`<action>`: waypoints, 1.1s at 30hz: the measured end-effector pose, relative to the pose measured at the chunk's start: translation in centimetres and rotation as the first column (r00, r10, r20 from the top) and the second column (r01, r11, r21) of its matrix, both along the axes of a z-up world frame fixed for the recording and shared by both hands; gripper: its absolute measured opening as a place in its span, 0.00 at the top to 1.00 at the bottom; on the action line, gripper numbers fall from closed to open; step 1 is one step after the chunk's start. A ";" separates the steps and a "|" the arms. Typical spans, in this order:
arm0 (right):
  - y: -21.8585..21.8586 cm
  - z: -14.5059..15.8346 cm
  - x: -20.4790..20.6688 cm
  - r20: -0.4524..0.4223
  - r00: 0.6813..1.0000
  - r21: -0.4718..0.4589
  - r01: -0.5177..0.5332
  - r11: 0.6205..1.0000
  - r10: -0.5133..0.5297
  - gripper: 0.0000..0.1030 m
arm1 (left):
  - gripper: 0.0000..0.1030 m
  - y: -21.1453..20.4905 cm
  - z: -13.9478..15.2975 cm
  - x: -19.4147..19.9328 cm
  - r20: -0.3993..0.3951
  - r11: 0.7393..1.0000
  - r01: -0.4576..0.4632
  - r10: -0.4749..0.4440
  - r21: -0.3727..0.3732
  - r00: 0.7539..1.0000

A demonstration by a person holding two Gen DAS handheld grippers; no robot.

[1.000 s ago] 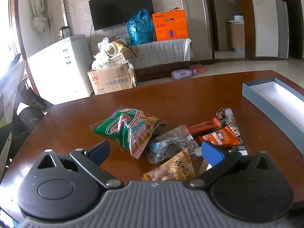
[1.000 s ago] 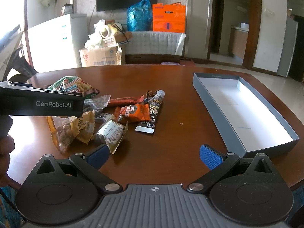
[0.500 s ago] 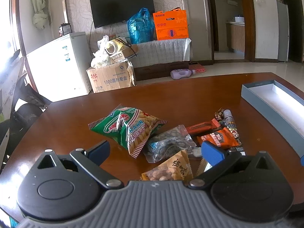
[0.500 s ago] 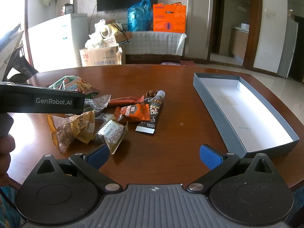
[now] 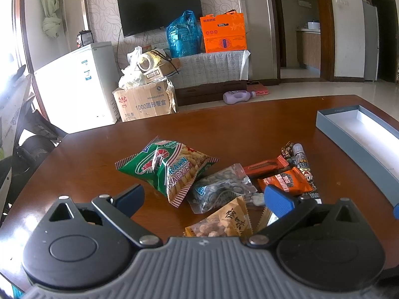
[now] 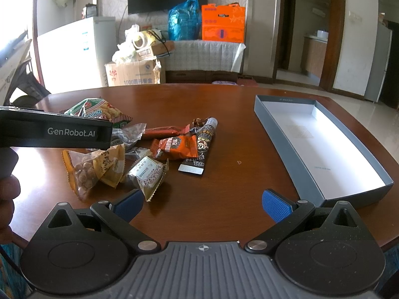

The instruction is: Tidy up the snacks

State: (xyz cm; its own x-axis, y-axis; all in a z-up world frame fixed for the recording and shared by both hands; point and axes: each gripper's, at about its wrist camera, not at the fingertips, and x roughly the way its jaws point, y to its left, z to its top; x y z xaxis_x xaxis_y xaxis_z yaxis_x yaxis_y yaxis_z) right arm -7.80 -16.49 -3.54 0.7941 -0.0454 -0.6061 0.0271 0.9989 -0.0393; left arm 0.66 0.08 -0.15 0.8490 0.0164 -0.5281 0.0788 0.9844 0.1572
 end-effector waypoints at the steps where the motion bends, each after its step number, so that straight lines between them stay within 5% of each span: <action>1: 0.0 0.0 0.0 0.000 1.000 0.000 0.001 1.000 -0.001 0.00 | 0.00 -0.1 0.0 0.0 -0.001 1.000 0.001 -0.001 -0.001 1.000; 24: 0.1 0.0 0.1 0.006 1.000 0.006 -0.008 1.000 0.008 0.00 | 0.00 -0.2 -0.1 0.0 0.000 0.999 0.012 -0.012 -0.036 1.000; 28: -0.1 0.3 0.2 0.024 1.000 0.012 -0.015 1.000 0.015 0.00 | 0.00 0.4 0.0 -0.2 0.063 0.994 0.046 -0.040 -0.094 0.997; 33: -0.3 0.6 0.3 0.052 0.998 0.016 -0.033 0.999 0.032 0.00 | 0.00 0.6 0.3 -0.6 0.091 0.998 0.032 -0.027 -0.050 0.995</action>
